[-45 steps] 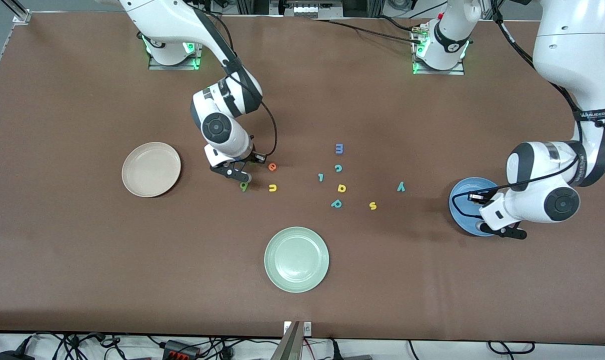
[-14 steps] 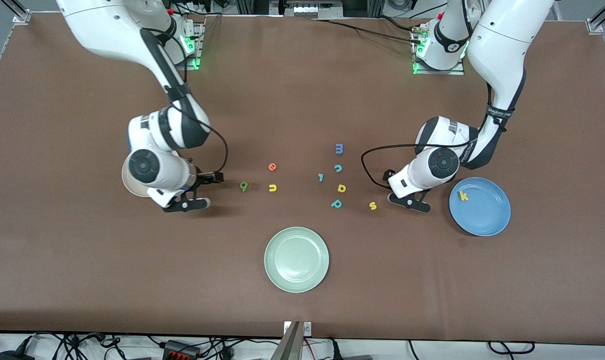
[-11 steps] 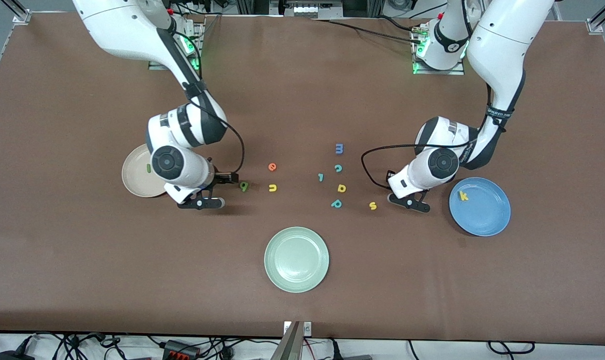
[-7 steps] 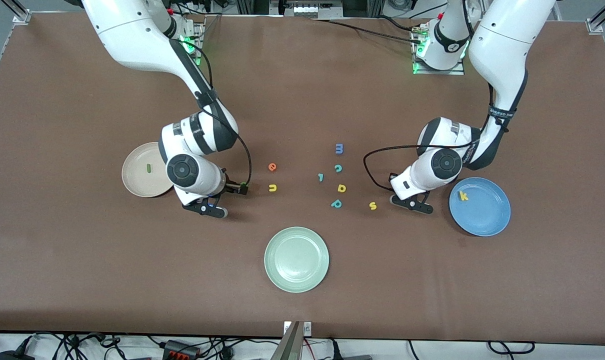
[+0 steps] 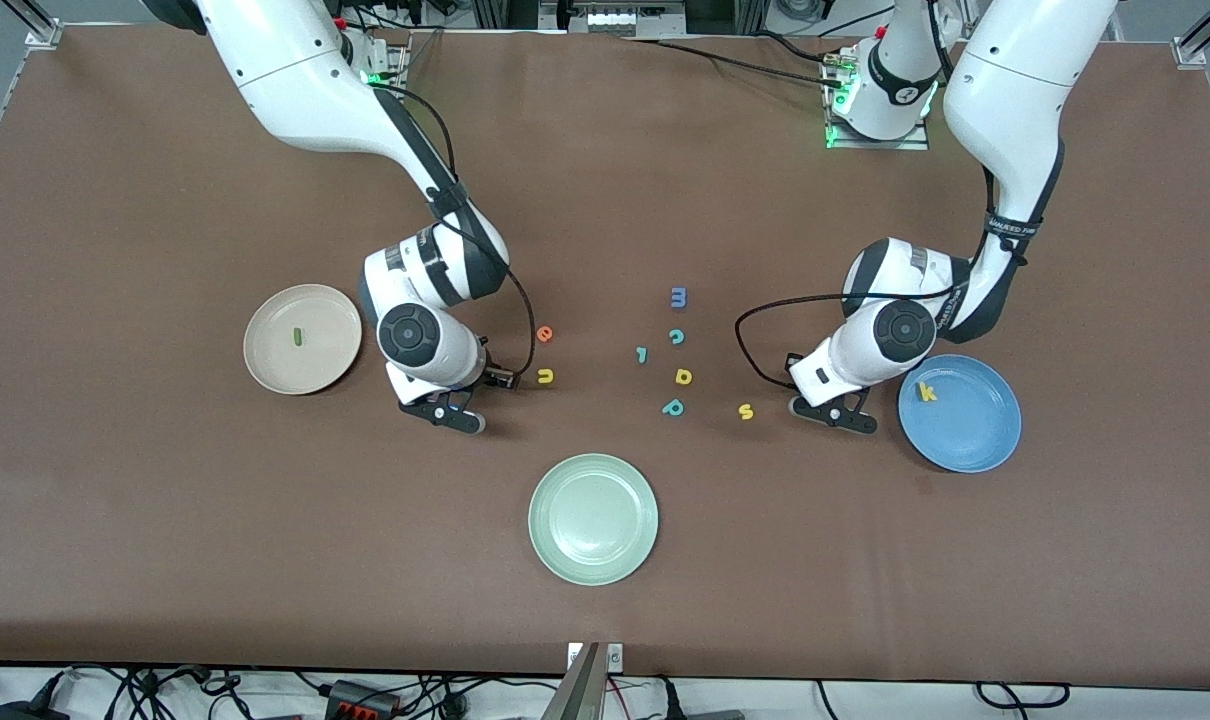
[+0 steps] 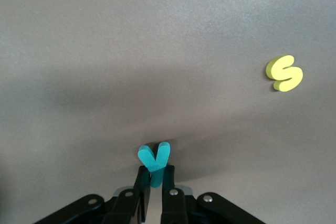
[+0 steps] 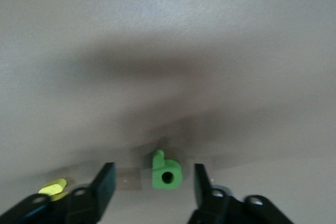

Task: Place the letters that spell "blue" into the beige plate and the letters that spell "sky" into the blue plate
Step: 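Drop the green b in the white plate while the left drops y in blue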

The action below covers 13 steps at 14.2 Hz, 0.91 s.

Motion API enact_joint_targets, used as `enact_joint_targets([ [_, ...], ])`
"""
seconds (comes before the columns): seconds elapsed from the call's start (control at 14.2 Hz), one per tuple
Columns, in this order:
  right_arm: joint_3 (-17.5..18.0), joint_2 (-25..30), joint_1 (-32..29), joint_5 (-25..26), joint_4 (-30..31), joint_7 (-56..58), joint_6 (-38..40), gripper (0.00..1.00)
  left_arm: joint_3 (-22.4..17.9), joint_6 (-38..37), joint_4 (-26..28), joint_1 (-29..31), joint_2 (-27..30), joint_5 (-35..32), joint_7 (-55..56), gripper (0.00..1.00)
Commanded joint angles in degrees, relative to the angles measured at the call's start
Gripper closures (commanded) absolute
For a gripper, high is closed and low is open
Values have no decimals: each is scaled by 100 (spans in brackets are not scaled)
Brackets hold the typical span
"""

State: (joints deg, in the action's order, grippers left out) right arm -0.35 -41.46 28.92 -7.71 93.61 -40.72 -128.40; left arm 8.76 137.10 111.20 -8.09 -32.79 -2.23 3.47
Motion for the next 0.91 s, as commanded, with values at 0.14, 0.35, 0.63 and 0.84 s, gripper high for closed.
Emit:
enact_joint_targets([
  [0.14,-1,-99,61,-64,-54,-85,-9,43,-14,-322,-203,149,97,-138,-39,94],
  [0.35,-1,-99,61,-64,8,-85,43,43,-6,-1235,-817,666,132,-138,-776,94],
  [0.63,-1,-99,52,-64,34,-67,52,43,-14,-2319,-1513,1343,106,-146,-1576,93],
  [0.84,-1,-99,52,-64,60,-50,52,68,-6,-2319,-1400,1836,27,-374,-1947,93],
])
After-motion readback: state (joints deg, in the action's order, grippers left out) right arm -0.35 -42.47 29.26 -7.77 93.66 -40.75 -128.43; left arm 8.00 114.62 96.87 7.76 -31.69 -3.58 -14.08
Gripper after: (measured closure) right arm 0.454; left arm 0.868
